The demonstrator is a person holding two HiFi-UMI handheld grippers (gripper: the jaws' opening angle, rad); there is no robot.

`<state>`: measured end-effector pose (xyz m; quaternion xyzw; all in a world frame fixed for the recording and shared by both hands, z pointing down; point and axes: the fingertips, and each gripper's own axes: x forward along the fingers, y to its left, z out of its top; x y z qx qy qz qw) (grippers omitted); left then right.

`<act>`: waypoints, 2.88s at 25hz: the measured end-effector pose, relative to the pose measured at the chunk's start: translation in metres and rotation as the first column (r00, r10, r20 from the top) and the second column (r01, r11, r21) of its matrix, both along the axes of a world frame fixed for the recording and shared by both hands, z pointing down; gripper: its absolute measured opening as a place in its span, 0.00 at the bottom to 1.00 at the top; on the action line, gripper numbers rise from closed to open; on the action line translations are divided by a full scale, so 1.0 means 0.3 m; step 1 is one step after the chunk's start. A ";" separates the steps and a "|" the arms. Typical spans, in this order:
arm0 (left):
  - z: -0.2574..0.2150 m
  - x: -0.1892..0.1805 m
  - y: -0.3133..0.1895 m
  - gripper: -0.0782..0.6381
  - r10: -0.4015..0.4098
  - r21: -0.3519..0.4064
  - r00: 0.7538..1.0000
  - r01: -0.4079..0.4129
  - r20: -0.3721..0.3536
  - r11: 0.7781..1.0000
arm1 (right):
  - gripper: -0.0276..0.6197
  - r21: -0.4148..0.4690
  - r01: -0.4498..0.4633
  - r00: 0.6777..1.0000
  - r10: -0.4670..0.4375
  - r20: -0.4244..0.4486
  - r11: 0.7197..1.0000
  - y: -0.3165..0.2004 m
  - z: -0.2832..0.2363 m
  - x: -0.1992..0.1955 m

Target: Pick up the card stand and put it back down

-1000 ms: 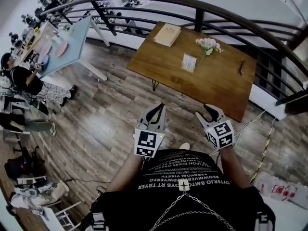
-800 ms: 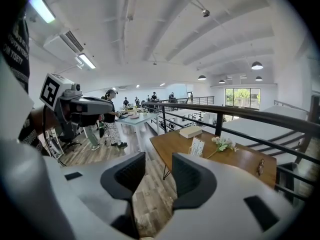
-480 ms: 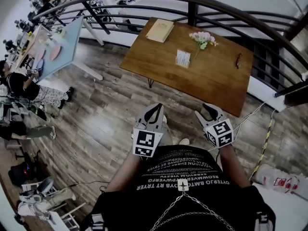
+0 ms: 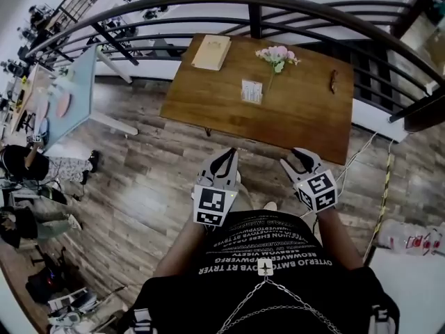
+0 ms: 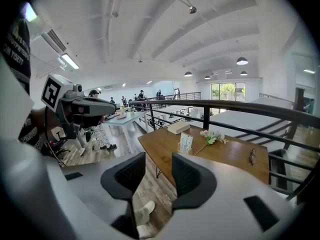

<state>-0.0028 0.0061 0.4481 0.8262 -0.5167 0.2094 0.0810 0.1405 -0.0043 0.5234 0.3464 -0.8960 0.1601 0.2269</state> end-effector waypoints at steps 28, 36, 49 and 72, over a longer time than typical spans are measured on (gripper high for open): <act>0.033 -0.329 -0.587 0.15 0.193 -0.011 0.979 -0.194 -0.071 0.981 | 0.31 -0.023 -0.110 0.992 0.108 -0.060 0.994 -0.499 0.010 -0.412; 0.028 -0.438 -0.697 0.15 0.195 0.005 0.976 -0.196 -0.097 0.981 | 0.31 -0.001 -0.145 0.987 0.145 -0.069 0.989 -0.630 -0.013 -0.467; 0.092 -0.384 -0.721 0.15 0.252 -0.052 0.963 -0.258 -0.101 0.965 | 0.31 -0.063 -0.202 0.977 0.197 -0.082 0.977 -0.668 0.138 -0.389; 0.214 -0.280 -1.050 0.15 0.178 -0.154 0.984 -0.180 -0.025 0.972 | 0.31 -0.344 -0.138 0.990 0.116 -0.085 0.929 -0.935 0.678 -0.266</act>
